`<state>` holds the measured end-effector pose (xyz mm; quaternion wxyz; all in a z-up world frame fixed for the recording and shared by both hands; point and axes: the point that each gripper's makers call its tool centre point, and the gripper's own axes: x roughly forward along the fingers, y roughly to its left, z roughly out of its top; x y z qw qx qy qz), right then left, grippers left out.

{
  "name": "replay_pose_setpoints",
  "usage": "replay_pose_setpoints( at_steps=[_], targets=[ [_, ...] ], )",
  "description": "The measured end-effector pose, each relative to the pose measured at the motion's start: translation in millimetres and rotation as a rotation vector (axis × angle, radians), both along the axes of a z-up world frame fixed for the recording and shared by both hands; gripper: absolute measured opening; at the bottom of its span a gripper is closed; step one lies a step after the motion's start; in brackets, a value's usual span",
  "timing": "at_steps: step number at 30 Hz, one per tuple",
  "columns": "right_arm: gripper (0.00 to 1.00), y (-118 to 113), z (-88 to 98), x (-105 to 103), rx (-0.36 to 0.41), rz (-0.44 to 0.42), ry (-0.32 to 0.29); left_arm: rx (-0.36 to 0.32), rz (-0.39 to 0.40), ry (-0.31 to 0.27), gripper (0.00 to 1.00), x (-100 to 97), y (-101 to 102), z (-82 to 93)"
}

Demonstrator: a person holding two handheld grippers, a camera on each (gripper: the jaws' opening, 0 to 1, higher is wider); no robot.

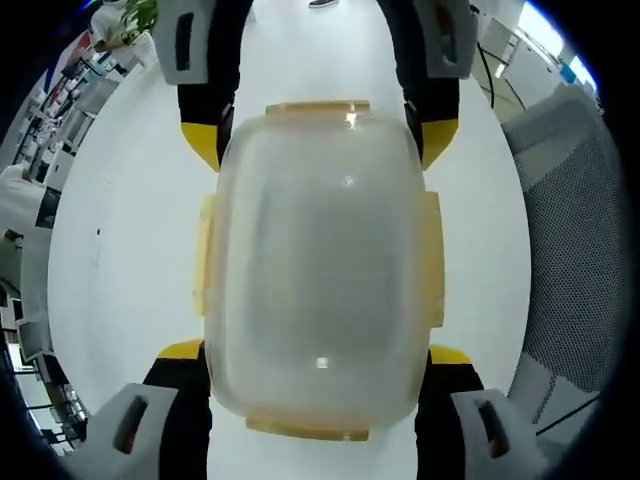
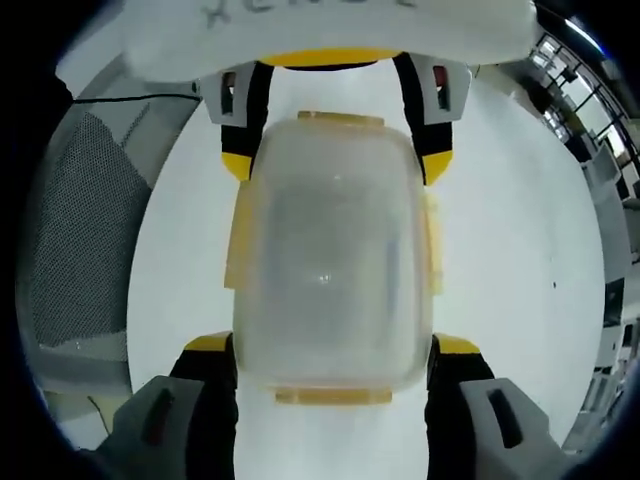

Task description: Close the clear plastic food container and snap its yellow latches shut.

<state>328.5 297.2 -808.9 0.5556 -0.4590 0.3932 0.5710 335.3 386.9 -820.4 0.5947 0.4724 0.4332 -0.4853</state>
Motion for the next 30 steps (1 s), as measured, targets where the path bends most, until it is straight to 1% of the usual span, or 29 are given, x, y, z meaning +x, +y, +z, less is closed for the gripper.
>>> replay_pose_setpoints(
  at_steps=[6, 12, 19, 30],
  targets=[
    [0.75, 3.0, 0.3, 2.9, 0.010, -0.019, 0.001, 0.000, -0.018, -0.001, 0.83, 3.7, 2.9, 0.5],
    [0.75, 6.8, -0.4, 10.4, -0.017, -0.041, -0.003, 0.009, -0.038, 0.000, 0.83, 13.2, 6.4, 0.5],
    [0.75, 6.6, -0.2, 16.8, -0.039, -0.043, -0.006, -0.012, -0.041, -0.001, 0.83, 20.0, 7.2, 1.8],
    [0.75, 7.0, 1.2, 35.4, -0.041, -0.054, -0.004, -0.015, -0.047, -0.004, 0.83, 38.3, 8.2, 2.4]
  ],
)
